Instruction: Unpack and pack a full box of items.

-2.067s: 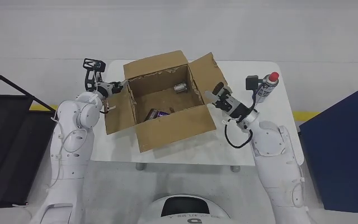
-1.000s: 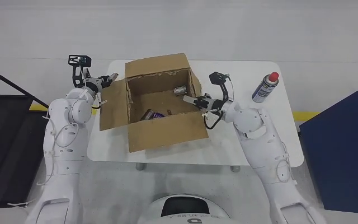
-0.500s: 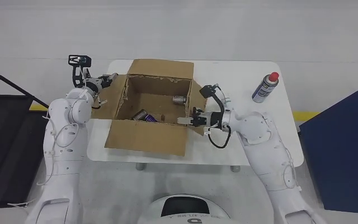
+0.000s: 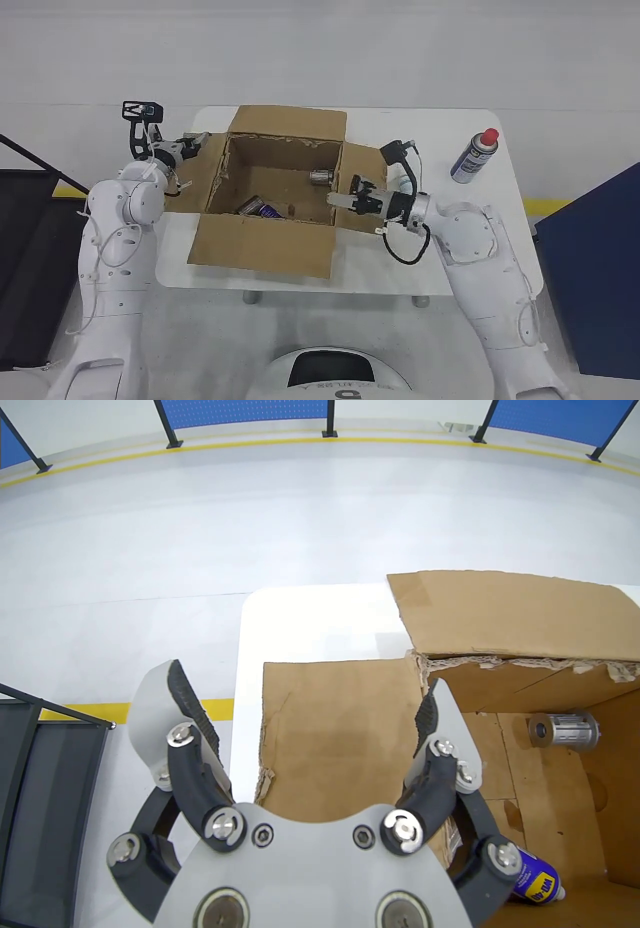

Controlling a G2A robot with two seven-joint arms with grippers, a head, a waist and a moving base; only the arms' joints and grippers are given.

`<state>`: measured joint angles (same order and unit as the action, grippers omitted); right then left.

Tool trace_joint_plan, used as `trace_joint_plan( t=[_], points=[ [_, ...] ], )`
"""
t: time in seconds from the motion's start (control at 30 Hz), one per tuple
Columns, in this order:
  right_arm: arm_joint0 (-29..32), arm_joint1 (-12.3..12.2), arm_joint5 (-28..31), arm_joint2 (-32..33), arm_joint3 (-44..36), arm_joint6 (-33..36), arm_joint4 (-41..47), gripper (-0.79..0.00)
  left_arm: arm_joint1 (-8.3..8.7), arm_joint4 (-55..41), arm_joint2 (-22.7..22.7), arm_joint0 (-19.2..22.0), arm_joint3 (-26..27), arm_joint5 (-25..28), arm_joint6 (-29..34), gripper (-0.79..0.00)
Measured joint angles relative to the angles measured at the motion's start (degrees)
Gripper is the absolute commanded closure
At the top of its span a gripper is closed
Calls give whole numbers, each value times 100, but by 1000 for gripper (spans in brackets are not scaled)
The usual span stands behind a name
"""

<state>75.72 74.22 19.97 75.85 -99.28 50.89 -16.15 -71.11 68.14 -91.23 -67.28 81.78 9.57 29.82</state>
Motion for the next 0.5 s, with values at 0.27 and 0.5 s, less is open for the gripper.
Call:
trace_joint_plan(
  t=[0.27, 0.5],
  points=[
    [-887, 151, -758, -1093, 64, -355, -603, -785, 72, -824, -321, -148, -81, 738, 168, -785],
    [-2144, 494, -2577, -2299, 1283, -887, -1138, -785, 178, -1737, -693, -217, -368, 1581, 573, -785]
  ],
)
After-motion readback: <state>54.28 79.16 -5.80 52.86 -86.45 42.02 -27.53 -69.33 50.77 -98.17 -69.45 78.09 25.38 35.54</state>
